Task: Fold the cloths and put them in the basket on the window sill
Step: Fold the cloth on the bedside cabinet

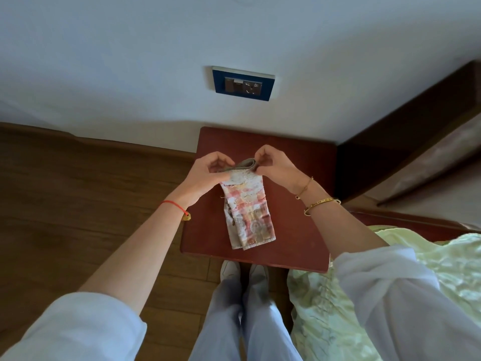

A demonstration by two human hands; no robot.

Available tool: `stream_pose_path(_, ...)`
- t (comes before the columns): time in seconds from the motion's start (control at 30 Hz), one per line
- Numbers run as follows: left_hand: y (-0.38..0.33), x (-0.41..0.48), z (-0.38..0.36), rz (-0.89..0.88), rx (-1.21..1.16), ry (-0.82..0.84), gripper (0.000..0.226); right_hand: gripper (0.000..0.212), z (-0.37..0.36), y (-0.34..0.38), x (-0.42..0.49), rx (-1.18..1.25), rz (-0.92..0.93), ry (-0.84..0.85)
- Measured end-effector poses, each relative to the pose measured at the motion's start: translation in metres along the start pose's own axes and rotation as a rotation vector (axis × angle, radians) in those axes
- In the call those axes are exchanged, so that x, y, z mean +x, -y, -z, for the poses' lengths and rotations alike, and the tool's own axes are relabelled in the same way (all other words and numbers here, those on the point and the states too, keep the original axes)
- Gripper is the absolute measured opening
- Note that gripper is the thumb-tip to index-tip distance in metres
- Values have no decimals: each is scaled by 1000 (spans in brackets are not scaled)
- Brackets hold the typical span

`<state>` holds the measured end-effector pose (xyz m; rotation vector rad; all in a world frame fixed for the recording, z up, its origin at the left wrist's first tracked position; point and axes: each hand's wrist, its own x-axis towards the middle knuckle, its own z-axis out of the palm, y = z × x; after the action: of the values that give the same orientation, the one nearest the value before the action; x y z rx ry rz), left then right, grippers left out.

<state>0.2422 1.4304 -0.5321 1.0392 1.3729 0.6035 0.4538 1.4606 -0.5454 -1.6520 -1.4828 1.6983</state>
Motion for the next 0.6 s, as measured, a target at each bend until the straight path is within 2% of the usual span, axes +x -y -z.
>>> stream_pose_path(0.07,-1,-4,-1,-36,38,-46,34,34,2,1,-6,37,33,-42)
stream_pose_path(0.17,0,-14,-4,-47,14,-79,43,38,3,-2,-19,88,46,-21)
stream_pose_path(0.4,36,-65,-32,70,189,146,45,42,-9,-49,-75,-156,16,105)
stream_pose_path(0.6,97,-108,-78,159,142,139,56,42,-34,-103,-117,-273,-18,155)
